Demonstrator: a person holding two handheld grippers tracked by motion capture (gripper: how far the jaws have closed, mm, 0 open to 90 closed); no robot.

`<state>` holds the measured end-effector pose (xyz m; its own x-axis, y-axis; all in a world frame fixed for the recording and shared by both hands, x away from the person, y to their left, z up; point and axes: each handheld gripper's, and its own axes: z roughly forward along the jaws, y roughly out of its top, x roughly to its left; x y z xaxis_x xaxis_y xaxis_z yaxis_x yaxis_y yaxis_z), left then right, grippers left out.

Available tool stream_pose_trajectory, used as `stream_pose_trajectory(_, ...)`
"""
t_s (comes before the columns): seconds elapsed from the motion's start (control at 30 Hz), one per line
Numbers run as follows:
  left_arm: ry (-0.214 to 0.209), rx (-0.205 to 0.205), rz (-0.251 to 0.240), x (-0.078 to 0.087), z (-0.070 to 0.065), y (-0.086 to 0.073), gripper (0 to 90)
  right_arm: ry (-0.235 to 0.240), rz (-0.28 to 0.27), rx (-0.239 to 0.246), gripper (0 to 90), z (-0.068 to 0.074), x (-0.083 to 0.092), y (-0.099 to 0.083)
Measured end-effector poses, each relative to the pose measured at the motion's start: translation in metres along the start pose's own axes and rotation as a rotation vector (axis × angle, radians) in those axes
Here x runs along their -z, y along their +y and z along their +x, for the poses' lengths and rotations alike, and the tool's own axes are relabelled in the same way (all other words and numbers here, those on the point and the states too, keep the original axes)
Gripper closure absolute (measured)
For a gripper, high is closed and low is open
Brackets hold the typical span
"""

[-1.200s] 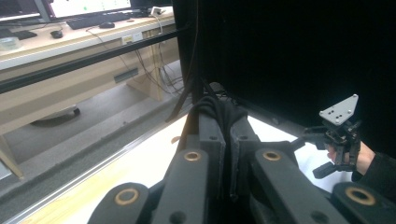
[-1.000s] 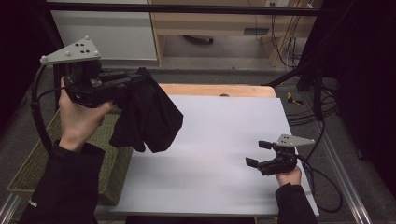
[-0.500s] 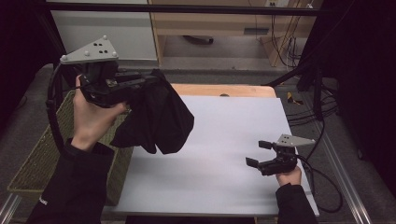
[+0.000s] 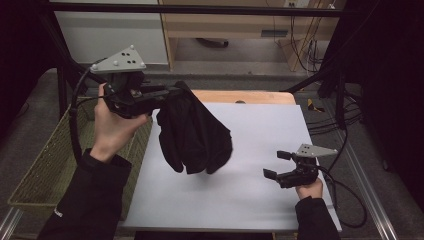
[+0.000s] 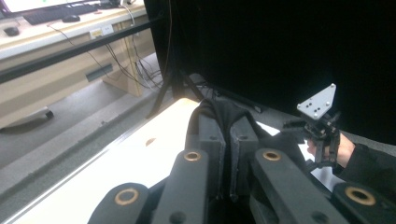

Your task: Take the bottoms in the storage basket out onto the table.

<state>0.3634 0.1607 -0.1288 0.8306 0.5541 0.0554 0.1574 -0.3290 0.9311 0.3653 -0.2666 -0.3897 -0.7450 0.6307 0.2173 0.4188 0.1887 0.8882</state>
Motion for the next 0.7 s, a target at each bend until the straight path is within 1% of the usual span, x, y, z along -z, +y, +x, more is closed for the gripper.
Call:
stream_pose_trajectory(0.17, -0.017, 0.013, 0.019, -0.012, 0.002, -0.01, 86.7, 0.0, 0.001, 0.0, 3.7, 0.0, 0.0, 0.0)
stream_pose_trajectory(0.37, -0.021, 0.023, 0.051, -0.024, 0.004, -0.022, 86.7, -0.002, 0.002, 0.001, 3.7, 0.0, 0.0, 0.0)
stream_pose_trajectory(0.57, -0.034, 0.043, 0.075, -0.035, 0.007, -0.036, 86.7, -0.001, 0.004, 0.002, 3.7, 0.0, 0.0, 0.0)
stream_pose_trajectory(0.7, -0.041, 0.057, 0.082, -0.042, 0.008, -0.043, 86.7, -0.002, 0.004, 0.003, 3.8, 0.0, 0.0, 0.0)
